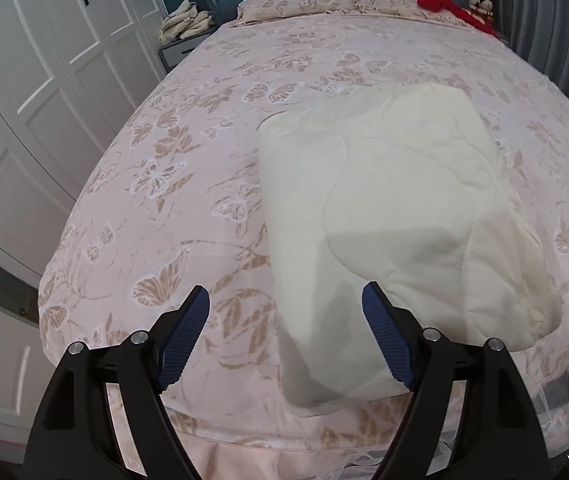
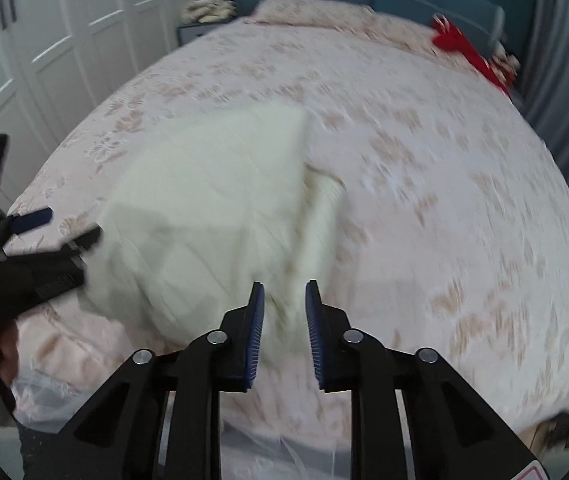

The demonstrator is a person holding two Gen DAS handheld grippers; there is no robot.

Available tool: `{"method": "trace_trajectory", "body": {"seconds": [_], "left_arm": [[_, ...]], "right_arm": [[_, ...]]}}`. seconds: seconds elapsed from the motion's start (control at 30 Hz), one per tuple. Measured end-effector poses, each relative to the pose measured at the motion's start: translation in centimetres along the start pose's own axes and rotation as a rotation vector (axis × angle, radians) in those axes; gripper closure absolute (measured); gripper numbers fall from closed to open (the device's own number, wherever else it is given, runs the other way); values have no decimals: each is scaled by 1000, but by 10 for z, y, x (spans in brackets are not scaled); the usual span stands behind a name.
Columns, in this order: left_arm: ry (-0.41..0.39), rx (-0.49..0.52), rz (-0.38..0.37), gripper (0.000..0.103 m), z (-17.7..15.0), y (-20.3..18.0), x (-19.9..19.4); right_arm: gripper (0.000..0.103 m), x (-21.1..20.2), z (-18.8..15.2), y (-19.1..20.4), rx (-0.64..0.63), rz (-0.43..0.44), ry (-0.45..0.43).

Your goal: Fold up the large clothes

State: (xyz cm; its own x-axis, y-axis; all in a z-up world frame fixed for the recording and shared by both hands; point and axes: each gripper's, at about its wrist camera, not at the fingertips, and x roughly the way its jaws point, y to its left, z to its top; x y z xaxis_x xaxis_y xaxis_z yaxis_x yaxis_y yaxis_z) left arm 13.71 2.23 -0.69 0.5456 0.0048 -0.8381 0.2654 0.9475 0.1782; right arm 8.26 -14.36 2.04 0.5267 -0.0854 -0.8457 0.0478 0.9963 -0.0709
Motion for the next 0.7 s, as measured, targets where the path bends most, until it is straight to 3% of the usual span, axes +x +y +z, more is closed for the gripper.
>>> {"method": "trace_trajectory", "body": {"seconds": [0.17,0.33,0.7], "left_arm": [[26,14,14,27,-2,-10,9],[45,35,24,27,-10,-17,15],[83,58,31,26,-26,-34,32]], "right_arm": [[89,50,-5,9,-10,-8,108],[89,72,-21,5,4,-26,188],[89,100,-44,7,10,-38,255]]}}
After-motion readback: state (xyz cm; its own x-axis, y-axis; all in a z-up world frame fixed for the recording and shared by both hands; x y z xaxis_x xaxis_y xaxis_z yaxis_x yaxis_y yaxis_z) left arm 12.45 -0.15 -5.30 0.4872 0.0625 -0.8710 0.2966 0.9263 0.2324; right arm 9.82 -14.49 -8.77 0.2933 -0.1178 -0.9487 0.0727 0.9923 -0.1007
